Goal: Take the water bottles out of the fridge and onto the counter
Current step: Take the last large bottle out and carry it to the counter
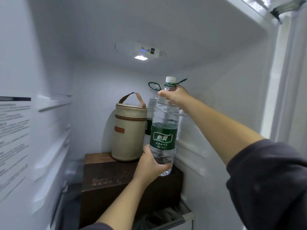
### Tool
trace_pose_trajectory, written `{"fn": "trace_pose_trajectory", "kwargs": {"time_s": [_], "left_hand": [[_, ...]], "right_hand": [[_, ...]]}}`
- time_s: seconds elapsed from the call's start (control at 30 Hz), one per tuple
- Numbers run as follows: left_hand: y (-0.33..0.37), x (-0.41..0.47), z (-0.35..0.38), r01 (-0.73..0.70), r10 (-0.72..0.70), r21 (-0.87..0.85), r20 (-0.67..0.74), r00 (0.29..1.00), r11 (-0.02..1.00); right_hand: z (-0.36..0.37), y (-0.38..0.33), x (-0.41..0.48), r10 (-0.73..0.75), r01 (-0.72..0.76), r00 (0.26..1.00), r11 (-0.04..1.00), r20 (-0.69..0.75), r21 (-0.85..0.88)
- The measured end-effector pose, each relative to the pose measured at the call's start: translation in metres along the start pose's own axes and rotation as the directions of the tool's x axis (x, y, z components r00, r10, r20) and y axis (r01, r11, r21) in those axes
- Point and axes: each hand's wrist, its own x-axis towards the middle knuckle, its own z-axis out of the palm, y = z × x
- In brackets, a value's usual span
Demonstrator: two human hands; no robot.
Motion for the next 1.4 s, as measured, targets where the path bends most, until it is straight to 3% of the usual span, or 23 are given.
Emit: {"fn": "trace_pose_trajectory", "kwargs": {"time_s": [0.17, 0.3, 0.57, 0.73, 0.87, 1.0, 1.1, 1.23, 1.4], "left_hand": [[0.002, -0.005, 0.001, -0.08, 0.08, -0.007, 0.012, 0.997, 0.997], [0.007, -0.009, -0.001, -0.112, 0.112, -0.005, 0.033, 0.993, 0.994], [0.019, -0.016, -0.002, -0.148, 0.143, 0.088, 0.063, 0.988, 0.985], [0.018, -0.015, -0.002, -0.143, 0.138, 0.153, 0.044, 0.989, 0.978], [0.017, -0.024, -0.005, -0.223, 0.227, 0.169, -0.002, 0.974, 0.96], [0.018, -0.046, -0.012, -0.321, 0.334, 0.196, -0.036, 0.942, 0.927], [0.023, -0.068, -0.016, -0.349, 0.372, 0.21, -0.085, 0.924, 0.913], [0.023, -0.103, -0.014, -0.352, 0.367, 0.117, -0.153, 0.917, 0.929], [0.005, -0.144, 0.002, -0.232, 0.174, -0.267, -0.222, 0.959, 0.935]], "right_hand": [[-0.038, -0.014, -0.022, 0.091, -0.085, 0.989, 0.995, 0.12, -0.055], [-0.054, -0.013, -0.038, 0.101, -0.101, 0.991, 0.995, 0.083, 0.0], [-0.057, 0.01, -0.068, 0.004, 0.084, 0.977, 0.91, -0.211, 0.406], [-0.062, 0.019, -0.095, 0.008, 0.129, 0.964, 0.857, -0.265, 0.498], [-0.068, 0.021, -0.13, -0.004, 0.154, 0.962, 0.832, -0.272, 0.533], [-0.081, 0.014, -0.166, -0.184, 0.297, 0.948, 0.807, -0.262, 0.51], [-0.084, 0.007, -0.19, -0.218, 0.353, 0.93, 0.753, -0.295, 0.555], [-0.083, 0.007, -0.213, -0.163, 0.371, 0.919, 0.667, -0.36, 0.646], [-0.087, 0.014, -0.242, -0.11, 0.348, 0.928, 0.595, -0.355, 0.725]]}}
